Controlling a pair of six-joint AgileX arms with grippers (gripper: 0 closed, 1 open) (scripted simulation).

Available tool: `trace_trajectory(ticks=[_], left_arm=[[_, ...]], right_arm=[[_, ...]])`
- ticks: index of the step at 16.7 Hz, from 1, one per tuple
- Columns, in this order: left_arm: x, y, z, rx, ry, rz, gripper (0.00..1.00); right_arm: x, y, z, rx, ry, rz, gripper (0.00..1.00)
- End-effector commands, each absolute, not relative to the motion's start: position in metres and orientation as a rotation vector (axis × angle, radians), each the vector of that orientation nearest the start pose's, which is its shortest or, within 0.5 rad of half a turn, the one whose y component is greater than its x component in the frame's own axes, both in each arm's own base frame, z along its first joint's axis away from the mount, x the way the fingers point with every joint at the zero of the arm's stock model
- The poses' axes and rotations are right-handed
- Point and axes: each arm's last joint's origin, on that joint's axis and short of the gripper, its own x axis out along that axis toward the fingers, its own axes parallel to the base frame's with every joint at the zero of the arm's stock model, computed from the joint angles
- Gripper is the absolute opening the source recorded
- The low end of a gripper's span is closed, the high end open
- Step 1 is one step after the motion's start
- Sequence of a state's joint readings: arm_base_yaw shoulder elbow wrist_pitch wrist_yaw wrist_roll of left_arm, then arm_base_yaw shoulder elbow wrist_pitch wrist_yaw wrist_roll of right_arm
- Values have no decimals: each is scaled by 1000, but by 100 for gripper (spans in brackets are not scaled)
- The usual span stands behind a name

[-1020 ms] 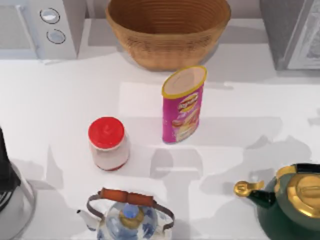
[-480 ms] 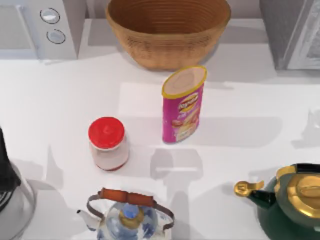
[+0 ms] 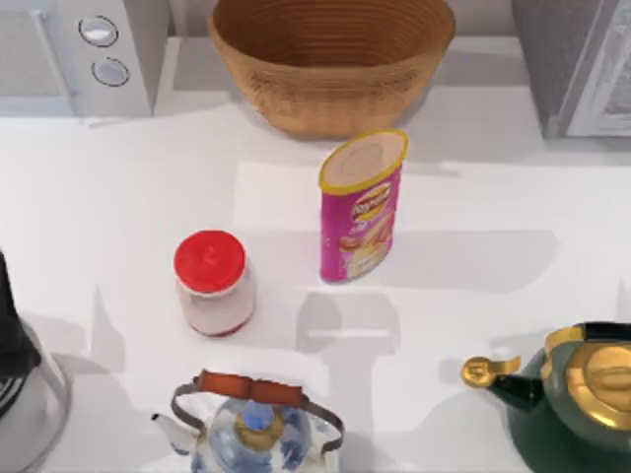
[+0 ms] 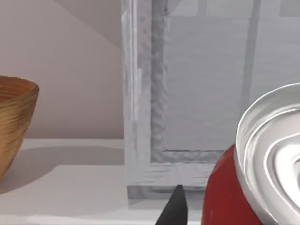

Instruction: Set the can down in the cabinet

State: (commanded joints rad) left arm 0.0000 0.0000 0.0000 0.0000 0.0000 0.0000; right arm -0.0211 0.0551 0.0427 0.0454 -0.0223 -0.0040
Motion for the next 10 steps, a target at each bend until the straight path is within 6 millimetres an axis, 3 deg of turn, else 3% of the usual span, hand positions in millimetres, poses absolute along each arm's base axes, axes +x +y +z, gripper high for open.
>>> trace_trajectory(ticks=[3,8,10], left_arm=[[106,-1,160,0,0,0,100],[106,-1,160,0,0,0,100],[106,-1,160,0,0,0,100]], right_arm=[[106,-1,160,0,-1,0,0],[106,-1,160,1,2,-1,0],[105,-2,169,0,-8,-5,0]])
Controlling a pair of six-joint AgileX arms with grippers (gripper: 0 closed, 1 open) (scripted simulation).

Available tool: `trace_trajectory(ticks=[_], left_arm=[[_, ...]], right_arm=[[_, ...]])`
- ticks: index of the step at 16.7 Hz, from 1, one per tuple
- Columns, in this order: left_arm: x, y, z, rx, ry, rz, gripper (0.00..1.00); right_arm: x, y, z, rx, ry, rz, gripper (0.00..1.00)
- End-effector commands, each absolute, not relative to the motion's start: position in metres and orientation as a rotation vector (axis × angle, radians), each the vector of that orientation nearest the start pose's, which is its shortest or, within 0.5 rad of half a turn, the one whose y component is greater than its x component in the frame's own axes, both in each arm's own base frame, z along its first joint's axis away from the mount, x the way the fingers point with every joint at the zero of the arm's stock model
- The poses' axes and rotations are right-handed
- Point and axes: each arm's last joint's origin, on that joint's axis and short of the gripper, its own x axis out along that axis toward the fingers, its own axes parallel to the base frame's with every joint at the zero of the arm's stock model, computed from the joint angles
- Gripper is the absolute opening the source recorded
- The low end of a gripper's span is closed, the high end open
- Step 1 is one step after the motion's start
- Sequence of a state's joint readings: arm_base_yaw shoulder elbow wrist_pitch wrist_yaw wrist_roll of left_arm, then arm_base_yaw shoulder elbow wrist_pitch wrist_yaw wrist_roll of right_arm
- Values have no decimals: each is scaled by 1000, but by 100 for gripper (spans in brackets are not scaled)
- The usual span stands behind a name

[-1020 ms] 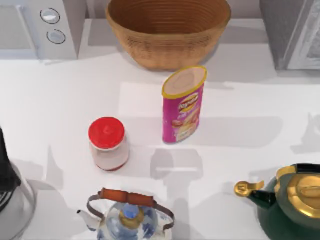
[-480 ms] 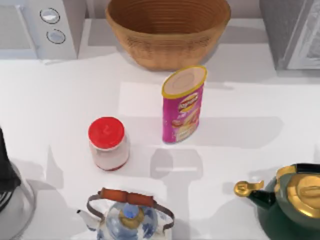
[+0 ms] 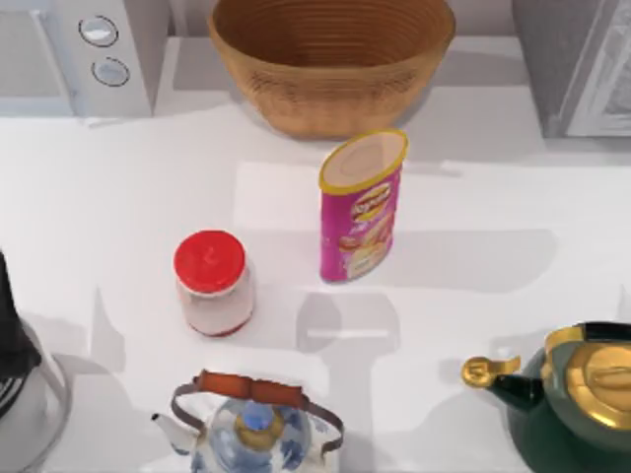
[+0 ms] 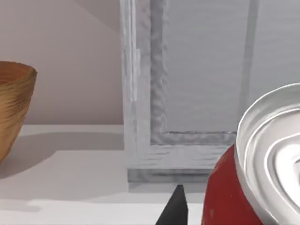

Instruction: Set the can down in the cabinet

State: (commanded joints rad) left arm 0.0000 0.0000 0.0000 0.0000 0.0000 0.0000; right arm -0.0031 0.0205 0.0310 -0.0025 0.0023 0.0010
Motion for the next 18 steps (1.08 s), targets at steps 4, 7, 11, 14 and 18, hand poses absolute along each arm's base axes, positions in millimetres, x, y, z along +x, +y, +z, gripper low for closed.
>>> trace_trajectory(ticks=[4,7,11,14,18], left_arm=[[106,-1,160,0,0,0,100],[106,-1,160,0,0,0,100],[106,-1,160,0,0,0,100],[106,-1,160,0,0,0,100],[106,-1,160,0,0,0,100]], right_arm=[[103,-1,213,1,-36,-13,0],[105,1,262,6,-48,-11,0],[119,6,336,13,-49,-8,0],[140,11,390,16,-43,-6,0],[179,22,449,14,-30,-4,0]])
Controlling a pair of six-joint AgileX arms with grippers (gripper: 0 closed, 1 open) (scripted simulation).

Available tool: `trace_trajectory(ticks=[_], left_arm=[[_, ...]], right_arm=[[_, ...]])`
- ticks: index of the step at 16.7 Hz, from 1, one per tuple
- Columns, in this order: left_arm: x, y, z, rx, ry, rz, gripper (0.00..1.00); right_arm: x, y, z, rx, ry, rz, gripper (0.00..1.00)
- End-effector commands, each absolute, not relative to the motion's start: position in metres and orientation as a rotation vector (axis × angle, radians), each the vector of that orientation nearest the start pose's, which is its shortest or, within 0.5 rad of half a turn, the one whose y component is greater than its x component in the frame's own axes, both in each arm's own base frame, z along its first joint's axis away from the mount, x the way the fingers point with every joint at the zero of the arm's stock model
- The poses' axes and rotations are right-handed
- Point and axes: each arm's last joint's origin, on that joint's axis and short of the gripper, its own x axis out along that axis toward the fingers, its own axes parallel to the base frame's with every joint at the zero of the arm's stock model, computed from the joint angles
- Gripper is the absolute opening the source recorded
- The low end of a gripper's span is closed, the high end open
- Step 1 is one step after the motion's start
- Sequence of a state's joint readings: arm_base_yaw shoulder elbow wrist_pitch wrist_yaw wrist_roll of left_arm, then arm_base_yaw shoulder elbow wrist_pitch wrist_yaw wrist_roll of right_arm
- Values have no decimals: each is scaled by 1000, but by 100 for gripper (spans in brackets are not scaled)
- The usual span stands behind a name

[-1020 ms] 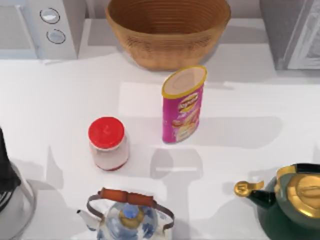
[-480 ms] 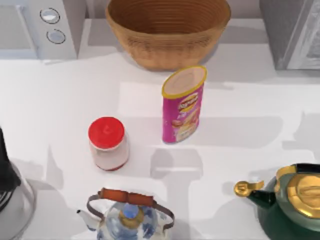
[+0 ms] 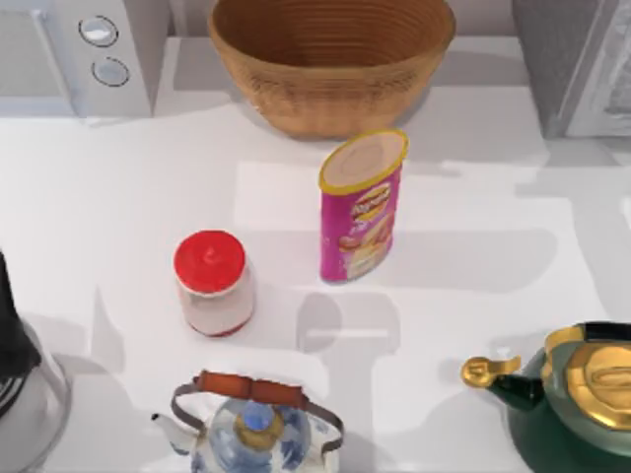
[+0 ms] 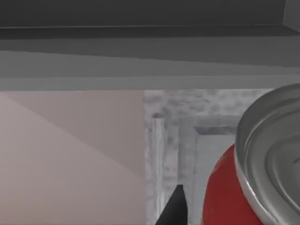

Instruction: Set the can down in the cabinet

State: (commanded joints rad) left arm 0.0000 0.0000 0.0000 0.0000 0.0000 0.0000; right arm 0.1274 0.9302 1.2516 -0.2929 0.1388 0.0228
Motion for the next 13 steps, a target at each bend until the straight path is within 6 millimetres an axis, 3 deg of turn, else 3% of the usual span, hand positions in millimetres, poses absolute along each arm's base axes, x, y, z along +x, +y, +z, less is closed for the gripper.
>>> trace_trajectory(ticks=[3,7,13], left_arm=[[106,-1,160,0,0,0,100],[106,-1,160,0,0,0,100],[106,-1,160,0,0,0,100]], right_arm=[[210,31,480,9,-17,-3,0],[242,42,503,3,-4,-2,0],[256,47,510,1,2,-1,0]])
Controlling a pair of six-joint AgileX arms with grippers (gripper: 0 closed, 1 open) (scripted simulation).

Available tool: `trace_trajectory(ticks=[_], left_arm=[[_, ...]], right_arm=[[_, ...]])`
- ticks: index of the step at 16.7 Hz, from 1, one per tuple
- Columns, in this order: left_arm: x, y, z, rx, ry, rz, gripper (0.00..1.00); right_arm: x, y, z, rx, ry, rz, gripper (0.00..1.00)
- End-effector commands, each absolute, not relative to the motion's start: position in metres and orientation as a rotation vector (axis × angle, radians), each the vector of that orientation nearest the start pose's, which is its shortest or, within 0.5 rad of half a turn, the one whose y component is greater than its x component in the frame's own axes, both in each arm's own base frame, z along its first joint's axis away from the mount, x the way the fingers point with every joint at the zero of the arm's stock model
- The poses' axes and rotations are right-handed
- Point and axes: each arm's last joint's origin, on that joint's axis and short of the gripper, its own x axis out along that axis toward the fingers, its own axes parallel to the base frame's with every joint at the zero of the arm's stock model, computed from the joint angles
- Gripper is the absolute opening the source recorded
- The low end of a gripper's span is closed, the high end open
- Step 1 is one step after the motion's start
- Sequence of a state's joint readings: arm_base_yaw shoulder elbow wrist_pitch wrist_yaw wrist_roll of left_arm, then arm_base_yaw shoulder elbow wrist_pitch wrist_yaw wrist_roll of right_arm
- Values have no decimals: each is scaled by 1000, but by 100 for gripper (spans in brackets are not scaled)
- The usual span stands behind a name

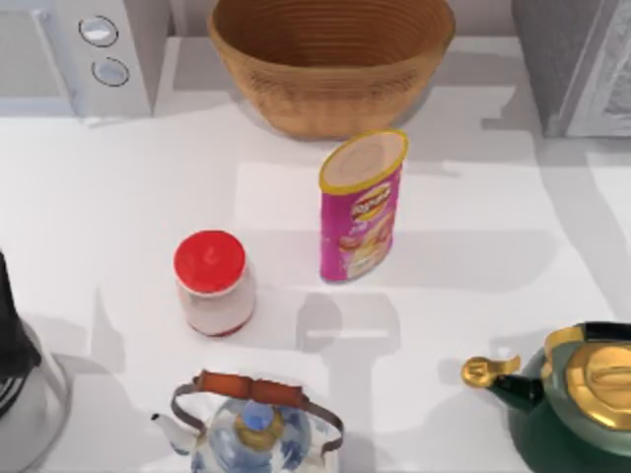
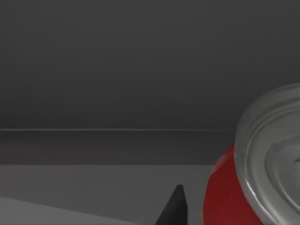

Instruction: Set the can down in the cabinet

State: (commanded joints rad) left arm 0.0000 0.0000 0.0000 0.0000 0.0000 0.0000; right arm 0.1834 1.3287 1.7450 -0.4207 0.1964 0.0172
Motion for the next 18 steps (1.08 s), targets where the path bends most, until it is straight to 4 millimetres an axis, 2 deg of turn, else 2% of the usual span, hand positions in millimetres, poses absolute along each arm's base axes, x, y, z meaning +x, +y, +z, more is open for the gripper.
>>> trace_trajectory(ticks=[4,6,14,18], left_arm=[[106,-1,160,0,0,0,100],[106,-1,160,0,0,0,100],[106,-1,160,0,0,0,100],[106,-1,160,0,0,0,100]], right_arm=[[257,46,510,3,2,-5,0],[264,46,512,1,9,-9,0],[339,48,540,1,2,-17,0],[378,47,541,3,-9,-10,0]])
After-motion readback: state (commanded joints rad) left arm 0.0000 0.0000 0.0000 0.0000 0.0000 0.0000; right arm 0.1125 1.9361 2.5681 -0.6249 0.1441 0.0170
